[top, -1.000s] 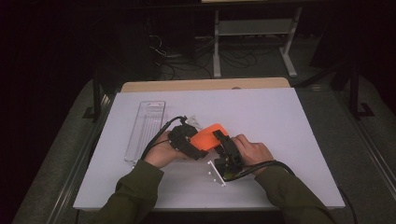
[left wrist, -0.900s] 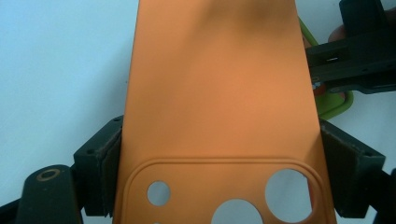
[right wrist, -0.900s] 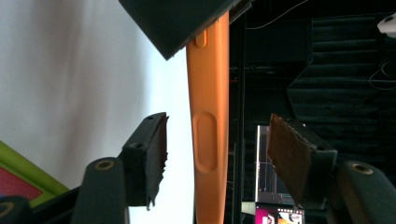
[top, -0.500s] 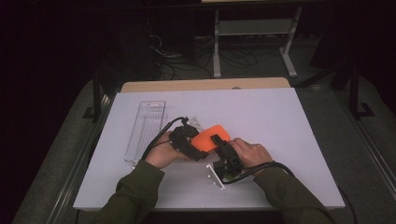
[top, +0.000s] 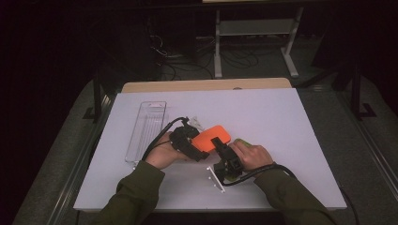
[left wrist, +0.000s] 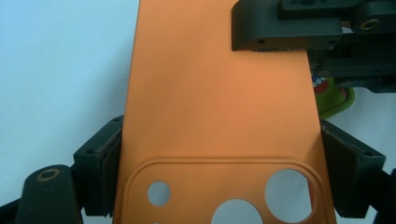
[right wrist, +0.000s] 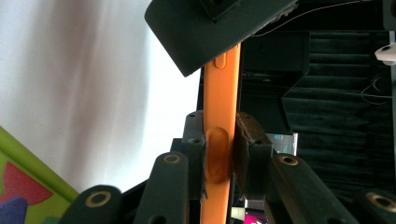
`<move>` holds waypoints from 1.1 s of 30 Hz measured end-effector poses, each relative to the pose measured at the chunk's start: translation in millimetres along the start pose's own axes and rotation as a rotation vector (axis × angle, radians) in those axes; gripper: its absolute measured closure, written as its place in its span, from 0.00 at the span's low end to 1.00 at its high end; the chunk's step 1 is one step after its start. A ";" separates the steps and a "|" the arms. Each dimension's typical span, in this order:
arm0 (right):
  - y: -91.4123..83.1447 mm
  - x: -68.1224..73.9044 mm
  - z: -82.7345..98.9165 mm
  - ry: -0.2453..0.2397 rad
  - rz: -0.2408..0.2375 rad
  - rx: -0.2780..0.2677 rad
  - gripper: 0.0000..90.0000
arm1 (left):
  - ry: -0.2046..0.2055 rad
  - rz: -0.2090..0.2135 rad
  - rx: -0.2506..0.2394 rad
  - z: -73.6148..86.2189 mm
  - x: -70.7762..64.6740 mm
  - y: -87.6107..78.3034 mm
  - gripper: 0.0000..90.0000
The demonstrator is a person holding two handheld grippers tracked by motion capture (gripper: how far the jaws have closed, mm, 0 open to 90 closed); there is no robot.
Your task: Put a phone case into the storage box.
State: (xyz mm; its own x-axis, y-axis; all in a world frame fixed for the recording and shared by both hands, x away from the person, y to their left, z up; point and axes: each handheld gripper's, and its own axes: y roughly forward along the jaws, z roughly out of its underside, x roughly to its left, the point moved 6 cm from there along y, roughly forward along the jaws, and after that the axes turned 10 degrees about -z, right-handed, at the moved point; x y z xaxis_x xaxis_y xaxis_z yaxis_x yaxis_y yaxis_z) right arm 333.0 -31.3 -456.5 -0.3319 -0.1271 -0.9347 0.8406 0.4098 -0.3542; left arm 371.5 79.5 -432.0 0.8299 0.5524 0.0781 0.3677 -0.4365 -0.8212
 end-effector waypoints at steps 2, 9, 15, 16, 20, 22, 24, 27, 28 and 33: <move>0.0 -0.5 -0.5 -0.006 0.009 0.005 0.86 | -0.001 0.008 0.005 0.6 0.6 0.0 0.17; -1.3 -2.0 -1.0 -0.004 0.022 0.008 0.90 | -0.013 0.025 -0.001 0.6 0.4 -0.4 0.17; -2.0 -2.3 -0.5 0.010 0.030 0.008 0.91 | -0.033 0.050 -0.017 0.8 1.1 -1.7 0.16; -2.0 -3.4 -0.6 0.005 0.031 0.005 0.91 | -0.044 0.060 -0.028 0.3 -0.1 -1.4 0.16; -1.5 -3.4 1.0 -0.001 0.028 0.009 0.92 | -0.041 0.078 -0.050 -1.6 -1.1 -4.7 0.11; -0.7 -1.8 1.7 0.006 0.021 0.012 0.92 | -0.065 0.083 -0.071 -3.3 -2.5 -6.0 0.06; -0.4 -2.2 2.0 0.011 0.020 0.014 0.92 | -0.062 0.090 -0.070 -2.9 -2.5 -7.6 0.02; -0.2 -2.6 2.9 0.009 0.017 0.019 0.92 | -0.046 0.094 -0.071 -2.4 -2.5 -9.5 0.00; -0.1 -2.3 3.2 0.012 0.015 0.020 0.92 | -0.042 0.093 -0.071 -2.4 -2.2 -10.3 0.00; 0.2 -2.7 6.9 0.030 0.011 0.030 0.91 | -0.025 0.079 -0.065 0.0 1.2 -13.4 0.00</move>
State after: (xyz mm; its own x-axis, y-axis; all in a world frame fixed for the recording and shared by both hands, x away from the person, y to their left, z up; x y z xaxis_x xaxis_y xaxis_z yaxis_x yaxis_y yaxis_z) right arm 337.0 -37.2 -454.3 -0.3345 -0.0952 -0.9376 0.8568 0.3837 -0.3446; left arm 367.5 86.1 -420.9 0.8468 0.5320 -0.0003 0.3289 -0.5241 -0.7856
